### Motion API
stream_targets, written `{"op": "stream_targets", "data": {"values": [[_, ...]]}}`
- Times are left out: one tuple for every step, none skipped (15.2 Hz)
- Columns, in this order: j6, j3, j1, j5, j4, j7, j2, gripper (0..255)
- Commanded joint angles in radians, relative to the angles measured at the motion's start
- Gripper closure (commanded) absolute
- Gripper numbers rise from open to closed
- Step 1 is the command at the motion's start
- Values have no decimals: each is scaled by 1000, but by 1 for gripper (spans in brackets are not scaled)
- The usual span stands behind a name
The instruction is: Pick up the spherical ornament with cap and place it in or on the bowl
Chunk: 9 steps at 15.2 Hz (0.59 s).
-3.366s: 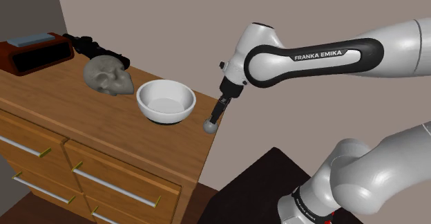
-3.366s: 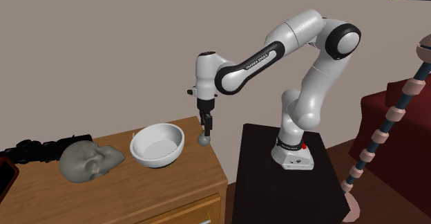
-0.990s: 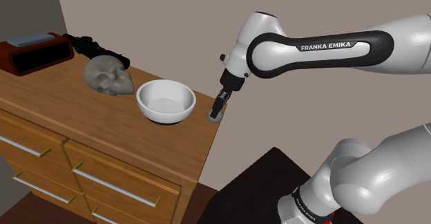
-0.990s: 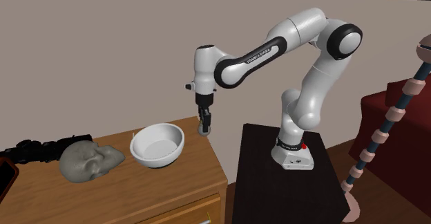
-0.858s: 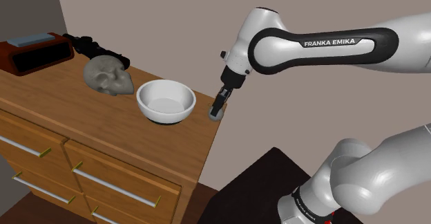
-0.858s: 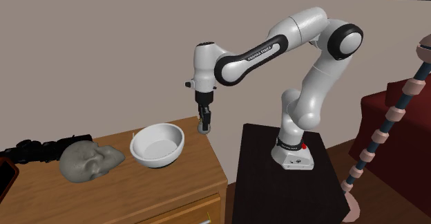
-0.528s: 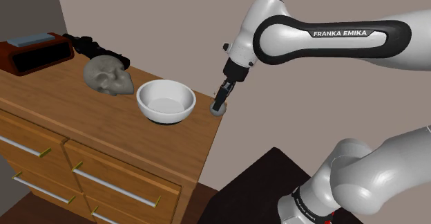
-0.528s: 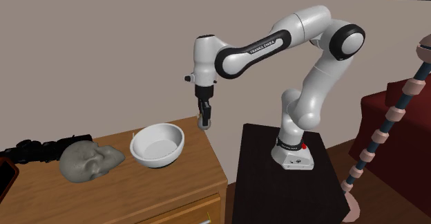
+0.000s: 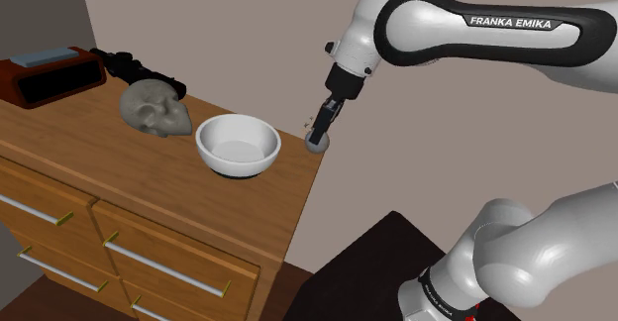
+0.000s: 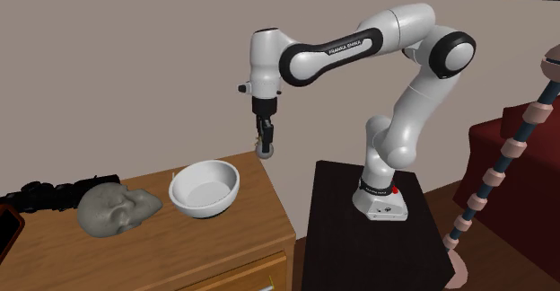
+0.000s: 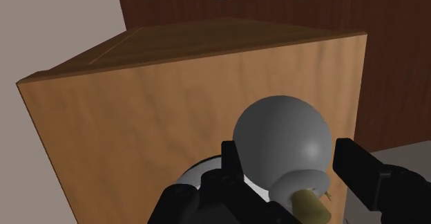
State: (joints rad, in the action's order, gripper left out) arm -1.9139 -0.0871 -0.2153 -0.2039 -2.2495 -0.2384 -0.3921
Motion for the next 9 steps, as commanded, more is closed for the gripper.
{"op": "stream_targets", "data": {"values": [[28, 1, 0, 2, 24, 5, -4, 255], [29, 1, 0, 2, 25, 5, -4, 255], [23, -4, 0, 4, 61, 11, 36, 255], [19, -8, -1, 6, 98, 17, 77, 255], [16, -13, -1, 9, 136, 23, 117, 255], [15, -17, -2, 12, 176, 29, 157, 255], [14, -21, -3, 16, 217, 36, 197, 255], [16, -24, -4, 21, 259, 43, 238, 255], [18, -28, -5, 25, 303, 50, 278, 255]]}}
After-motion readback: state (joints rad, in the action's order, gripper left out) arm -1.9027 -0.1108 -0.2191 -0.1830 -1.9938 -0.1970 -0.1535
